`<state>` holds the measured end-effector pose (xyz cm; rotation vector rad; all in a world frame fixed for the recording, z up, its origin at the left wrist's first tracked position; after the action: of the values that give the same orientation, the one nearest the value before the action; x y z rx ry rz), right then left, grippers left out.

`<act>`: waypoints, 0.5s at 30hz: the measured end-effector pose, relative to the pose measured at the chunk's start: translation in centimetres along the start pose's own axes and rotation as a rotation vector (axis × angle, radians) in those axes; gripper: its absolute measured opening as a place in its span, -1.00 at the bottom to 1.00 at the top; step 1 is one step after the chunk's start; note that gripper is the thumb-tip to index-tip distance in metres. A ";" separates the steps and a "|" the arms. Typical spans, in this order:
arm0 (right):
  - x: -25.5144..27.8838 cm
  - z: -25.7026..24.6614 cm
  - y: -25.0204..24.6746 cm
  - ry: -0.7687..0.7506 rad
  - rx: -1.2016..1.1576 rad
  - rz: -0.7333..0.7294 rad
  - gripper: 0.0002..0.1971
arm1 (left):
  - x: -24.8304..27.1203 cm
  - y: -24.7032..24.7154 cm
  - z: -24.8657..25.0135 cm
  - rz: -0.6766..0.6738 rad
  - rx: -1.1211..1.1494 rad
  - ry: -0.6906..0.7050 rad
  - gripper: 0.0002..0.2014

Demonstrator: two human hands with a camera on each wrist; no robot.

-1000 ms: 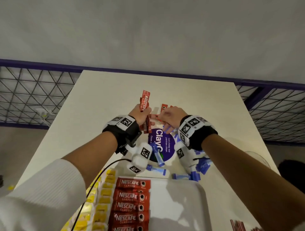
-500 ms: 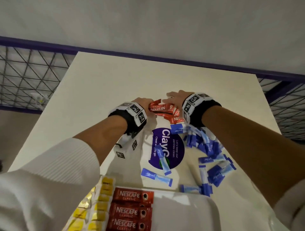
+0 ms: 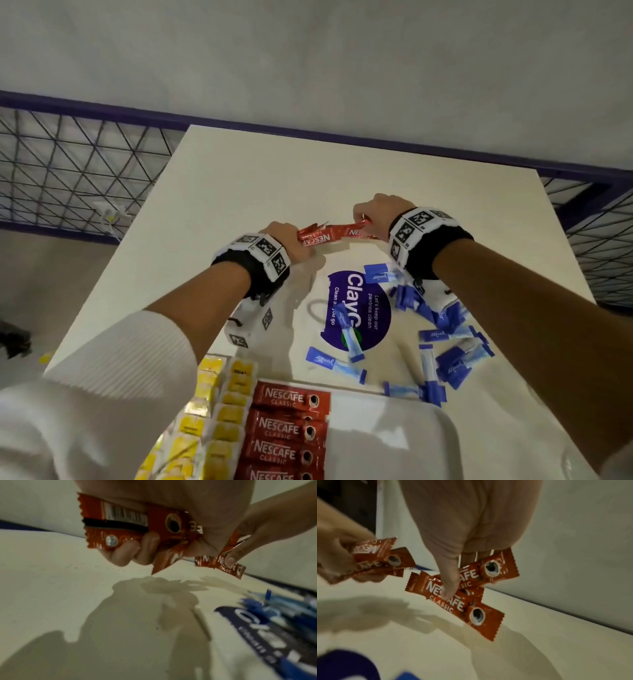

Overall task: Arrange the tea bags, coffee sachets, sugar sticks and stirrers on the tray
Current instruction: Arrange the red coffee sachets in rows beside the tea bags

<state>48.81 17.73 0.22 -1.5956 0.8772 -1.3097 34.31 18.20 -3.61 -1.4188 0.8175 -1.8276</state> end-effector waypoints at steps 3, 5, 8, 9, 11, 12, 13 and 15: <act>2.3 -1.5 -3.0 0.017 -0.243 0.127 -0.77 | 2.4 -1.4 -1.9 -0.020 0.354 -0.069 -0.75; 3.9 -2.5 -4.6 0.017 -0.380 0.215 -0.74 | 3.9 -1.5 -3.0 -0.085 0.676 -0.094 -0.77; 6.6 -4.4 -6.0 0.030 -0.623 0.328 -0.68 | 6.7 -1.4 -3.4 -0.197 1.000 -0.036 -0.82; 7.5 -5.2 -6.2 0.032 -0.735 0.360 -0.70 | 7.9 -1.6 -3.4 -0.218 1.088 0.000 -0.82; 9.3 -7.2 -5.8 0.032 -0.950 0.395 -0.74 | 10.4 -2.1 -3.6 -0.228 1.206 0.058 -0.83; 10.3 -8.2 -5.6 0.029 -1.019 0.400 -0.74 | 11.6 -2.2 -3.8 -0.229 1.251 0.088 -0.84; 11.3 -9.2 -5.3 0.027 -1.066 0.406 -0.73 | 12.9 -2.3 -3.8 -0.235 1.278 0.122 -0.86; 13.4 -10.8 -4.7 0.019 -1.140 0.446 -0.74 | 15.3 -2.1 -3.9 -0.259 1.293 0.190 -0.91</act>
<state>40.85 5.34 10.26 -1.9822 2.0692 -0.4581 27.45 7.29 5.68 -0.4914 -0.5114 -2.0201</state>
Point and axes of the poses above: each hand's wrist, its own x-axis away from the middle knuckle, its own y-axis out of the palm, z = x × y, the point moved 10 cm from there along -x, towards the middle knuckle, and after that the axes turned 9 degrees about -y, right-handed, at the moved point
